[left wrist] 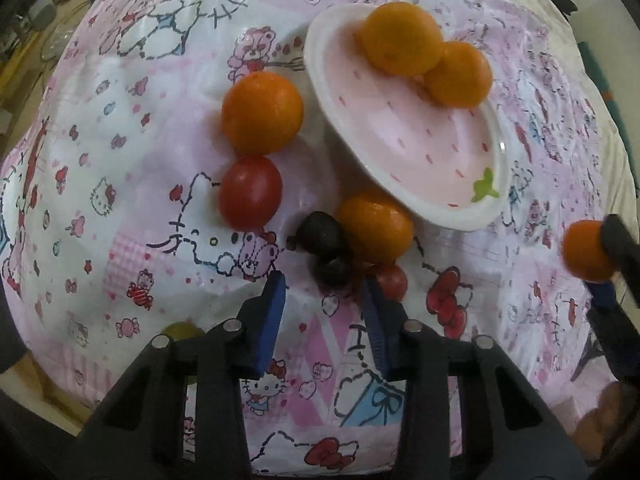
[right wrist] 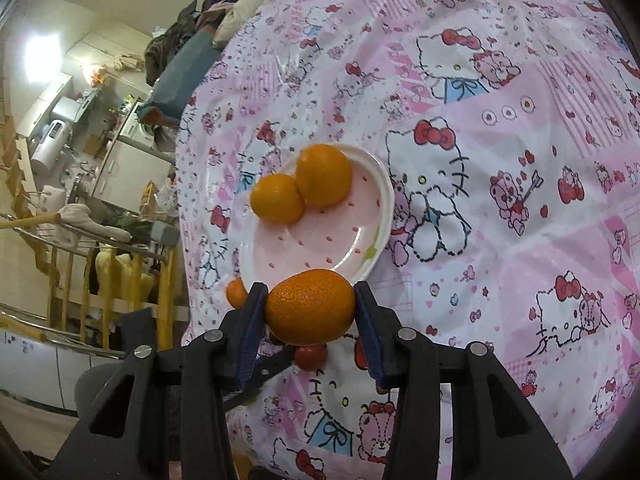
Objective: Organize fruits
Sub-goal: 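Grasp a tangerine with the right tool while the left tool grasps the dark grape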
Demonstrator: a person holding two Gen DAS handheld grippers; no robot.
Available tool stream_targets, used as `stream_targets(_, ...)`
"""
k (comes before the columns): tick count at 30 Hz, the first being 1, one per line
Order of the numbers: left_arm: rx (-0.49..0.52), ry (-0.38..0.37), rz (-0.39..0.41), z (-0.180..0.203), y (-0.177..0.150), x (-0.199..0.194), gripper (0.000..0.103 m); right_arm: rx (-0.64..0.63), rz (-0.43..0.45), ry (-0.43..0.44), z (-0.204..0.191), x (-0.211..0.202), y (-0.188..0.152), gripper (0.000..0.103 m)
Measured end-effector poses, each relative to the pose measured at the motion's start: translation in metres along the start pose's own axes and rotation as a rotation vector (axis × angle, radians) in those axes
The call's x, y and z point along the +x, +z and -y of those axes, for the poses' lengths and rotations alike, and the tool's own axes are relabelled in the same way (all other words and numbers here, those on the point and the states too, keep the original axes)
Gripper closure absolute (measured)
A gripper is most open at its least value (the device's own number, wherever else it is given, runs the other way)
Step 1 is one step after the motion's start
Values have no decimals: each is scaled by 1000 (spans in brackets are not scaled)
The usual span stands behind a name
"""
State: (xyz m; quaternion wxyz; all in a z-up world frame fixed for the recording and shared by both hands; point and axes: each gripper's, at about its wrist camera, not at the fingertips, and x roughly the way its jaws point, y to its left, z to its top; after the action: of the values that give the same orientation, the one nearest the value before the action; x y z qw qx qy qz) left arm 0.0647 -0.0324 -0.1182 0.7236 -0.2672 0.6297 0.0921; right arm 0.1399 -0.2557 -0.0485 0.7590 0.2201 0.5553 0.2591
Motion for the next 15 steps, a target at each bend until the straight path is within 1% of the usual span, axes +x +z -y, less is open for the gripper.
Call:
stream_targets(2,-4,22,8,1,2,4,73,4,5,4,0,-2,1,57)
stream_targets(5,-24,8,2,1,5,9,74,11,7,12,0,-4,1,57)
stream_targets(7,-13,24,5,5,5,10,77,7,7,10,-1,-4,0,57)
stream_targets(11,-43,34,-6,7,6,14,78,5,0,8,-1,-1,0,57)
stream_targets(15,-67,20,-30,5,12,17,78,4,-5,4,-2,1,0,57)
